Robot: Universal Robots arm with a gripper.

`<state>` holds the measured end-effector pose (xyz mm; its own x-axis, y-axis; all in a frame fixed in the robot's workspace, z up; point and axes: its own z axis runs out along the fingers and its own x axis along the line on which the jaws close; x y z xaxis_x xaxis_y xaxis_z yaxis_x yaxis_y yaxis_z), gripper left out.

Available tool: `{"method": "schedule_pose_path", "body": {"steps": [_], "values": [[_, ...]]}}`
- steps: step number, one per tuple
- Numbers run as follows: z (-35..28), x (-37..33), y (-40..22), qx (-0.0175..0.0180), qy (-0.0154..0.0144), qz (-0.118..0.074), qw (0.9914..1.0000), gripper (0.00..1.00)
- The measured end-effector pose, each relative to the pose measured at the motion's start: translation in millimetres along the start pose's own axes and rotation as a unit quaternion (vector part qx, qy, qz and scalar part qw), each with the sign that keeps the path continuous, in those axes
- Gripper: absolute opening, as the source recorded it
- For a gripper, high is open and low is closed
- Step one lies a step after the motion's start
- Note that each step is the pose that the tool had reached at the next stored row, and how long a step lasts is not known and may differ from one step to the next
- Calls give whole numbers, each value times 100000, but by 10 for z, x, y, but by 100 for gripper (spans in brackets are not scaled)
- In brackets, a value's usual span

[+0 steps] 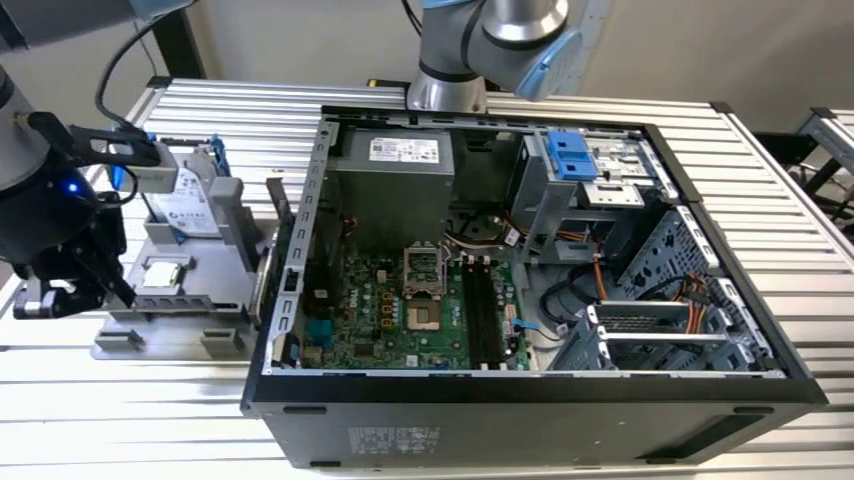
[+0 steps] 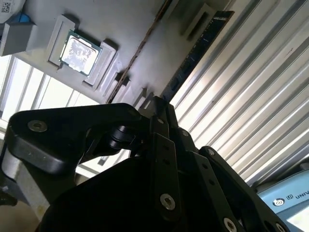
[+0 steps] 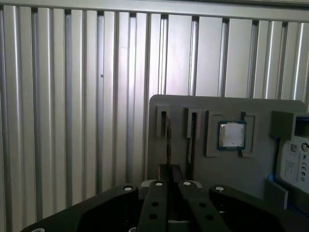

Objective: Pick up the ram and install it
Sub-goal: 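Pick up the ram and move it above insertion slot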

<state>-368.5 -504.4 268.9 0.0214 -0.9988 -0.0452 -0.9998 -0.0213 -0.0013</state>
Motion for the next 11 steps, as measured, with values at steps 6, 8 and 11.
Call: {"method": "schedule_pose_path", "body": {"steps": [6, 8, 11], "values": [[-128, -6, 0, -1, 0, 0, 100000, 0], [-164, -7, 0, 1, -3, 0, 100000, 0], [-222, -10, 0, -2, 1, 0, 100000, 0]]}}
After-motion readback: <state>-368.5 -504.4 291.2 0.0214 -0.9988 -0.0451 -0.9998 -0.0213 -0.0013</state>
